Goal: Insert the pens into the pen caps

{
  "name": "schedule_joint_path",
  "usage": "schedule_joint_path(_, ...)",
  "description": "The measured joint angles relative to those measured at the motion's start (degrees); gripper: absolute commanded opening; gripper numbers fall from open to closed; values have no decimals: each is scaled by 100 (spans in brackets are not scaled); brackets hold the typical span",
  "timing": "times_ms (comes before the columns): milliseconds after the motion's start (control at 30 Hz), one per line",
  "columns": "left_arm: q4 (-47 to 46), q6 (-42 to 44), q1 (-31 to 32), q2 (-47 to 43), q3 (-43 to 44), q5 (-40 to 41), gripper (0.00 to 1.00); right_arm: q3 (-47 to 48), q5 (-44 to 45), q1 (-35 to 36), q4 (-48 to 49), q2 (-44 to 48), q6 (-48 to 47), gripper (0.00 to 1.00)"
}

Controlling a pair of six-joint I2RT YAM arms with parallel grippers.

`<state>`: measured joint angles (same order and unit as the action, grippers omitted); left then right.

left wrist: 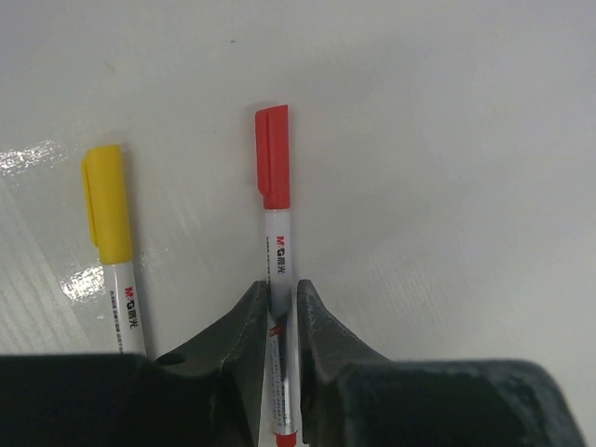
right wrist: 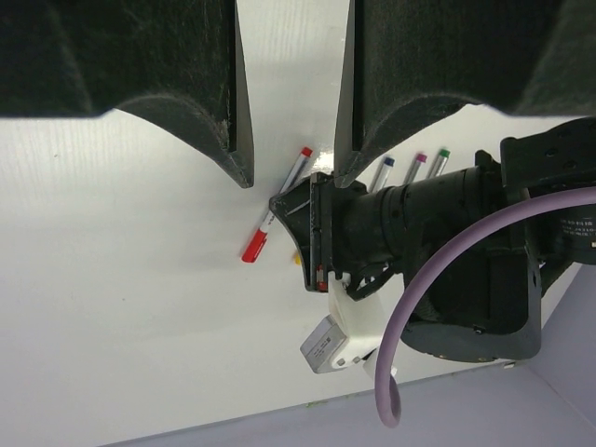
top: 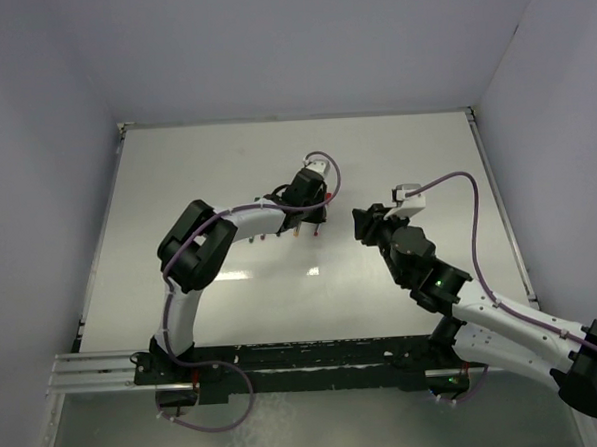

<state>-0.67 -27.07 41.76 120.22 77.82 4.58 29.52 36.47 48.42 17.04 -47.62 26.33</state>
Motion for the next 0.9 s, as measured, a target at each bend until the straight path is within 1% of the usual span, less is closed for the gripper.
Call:
schedule_joint_path(200, 0, -39, 0, 0, 13, 15, 28, 0, 0, 0, 0, 0, 7, 41)
schedule_joint_path(500, 157, 70, 0, -188, 7, 149, 30, 0, 9, 0, 0, 2, 2, 41)
schedule_joint_path(600, 203, 170, 0, -542, -59, 208, 30, 0, 37, 0, -2, 15, -11, 40)
schedule_joint_path(700, 186, 291, 0, -1123, -254, 284, 29, 0, 162, 0, -2, 55, -37, 41)
schedule_joint_path(833, 2, 472, -4, -1961, -697, 387, 29, 0, 310, -76, -24, 81, -61, 43)
schedule_joint_path(900, -59, 555, -15, -2312, -968, 490, 29, 0, 282, -282, -101, 83, -55, 43)
